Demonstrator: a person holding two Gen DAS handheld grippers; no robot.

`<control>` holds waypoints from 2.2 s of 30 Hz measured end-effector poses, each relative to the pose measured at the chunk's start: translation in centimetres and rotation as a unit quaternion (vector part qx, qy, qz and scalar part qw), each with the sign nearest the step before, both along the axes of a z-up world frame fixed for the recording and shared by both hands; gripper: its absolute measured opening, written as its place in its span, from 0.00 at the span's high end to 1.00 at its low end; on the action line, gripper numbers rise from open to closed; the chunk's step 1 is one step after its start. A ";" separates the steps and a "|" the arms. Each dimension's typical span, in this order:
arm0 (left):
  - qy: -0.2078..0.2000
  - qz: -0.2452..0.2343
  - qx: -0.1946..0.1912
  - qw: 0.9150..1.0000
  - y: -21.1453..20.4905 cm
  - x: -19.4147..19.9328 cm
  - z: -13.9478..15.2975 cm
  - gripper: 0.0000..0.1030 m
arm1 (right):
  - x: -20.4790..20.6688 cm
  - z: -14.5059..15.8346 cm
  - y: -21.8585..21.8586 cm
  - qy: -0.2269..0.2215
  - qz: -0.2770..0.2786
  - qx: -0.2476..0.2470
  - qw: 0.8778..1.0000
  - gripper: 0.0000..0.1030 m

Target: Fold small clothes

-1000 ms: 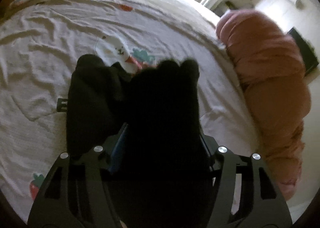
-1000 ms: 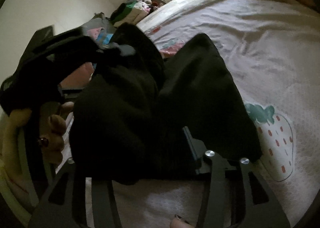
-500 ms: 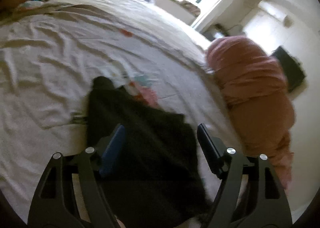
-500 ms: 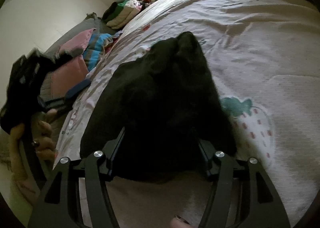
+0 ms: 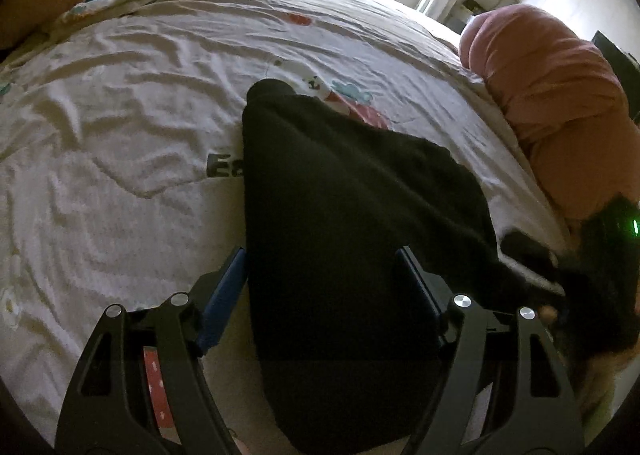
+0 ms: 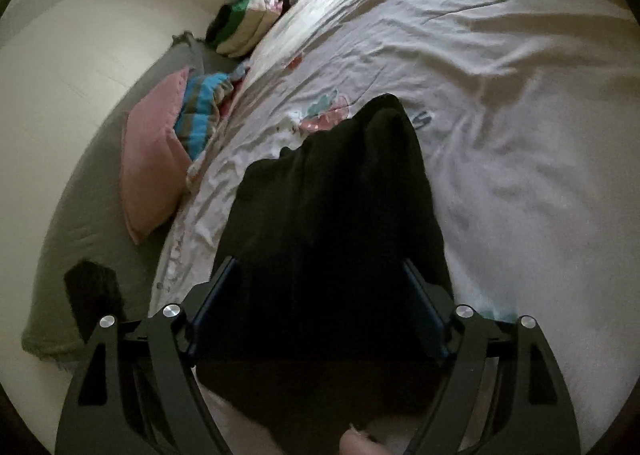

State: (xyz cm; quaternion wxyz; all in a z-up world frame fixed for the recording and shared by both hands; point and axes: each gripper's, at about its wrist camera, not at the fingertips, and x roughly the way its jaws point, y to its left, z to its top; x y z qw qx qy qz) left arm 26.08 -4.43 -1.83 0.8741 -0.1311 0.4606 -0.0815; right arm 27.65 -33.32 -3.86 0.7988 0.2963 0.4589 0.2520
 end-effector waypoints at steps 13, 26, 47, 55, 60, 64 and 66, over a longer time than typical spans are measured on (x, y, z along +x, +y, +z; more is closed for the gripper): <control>-0.014 -0.023 0.042 0.999 -2.4 -1.3 0.7 0.31 | 0.4 2.1 1.0 -0.089 0.051 -0.196 0.975 0.94; -0.021 -0.030 0.055 0.998 -2.9 -2.9 1.6 0.24 | -4.8 4.8 -1.6 -0.132 -0.011 -0.236 0.963 0.53; -0.083 -0.009 0.063 0.995 -0.8 -9.5 6.0 0.09 | -15.1 10.5 -1.6 -0.236 -0.045 -0.253 0.937 0.05; -0.106 -0.001 0.072 0.992 0.4 -14.6 5.9 0.09 | -18.9 9.3 0.3 -0.241 -0.051 -0.275 0.929 0.05; -0.099 0.001 0.071 0.992 0.6 -17.7 4.1 0.09 | -21.3 7.0 1.2 -0.222 -0.059 -0.290 0.929 0.04; -0.096 0.001 0.072 0.993 0.6 -19.4 2.6 0.09 | -22.8 5.2 1.9 -0.212 -0.063 -0.312 0.924 0.04; -0.093 0.003 0.076 0.993 0.6 -19.8 2.2 0.09 | -23.1 4.5 2.1 -0.203 -0.059 -0.321 0.923 0.04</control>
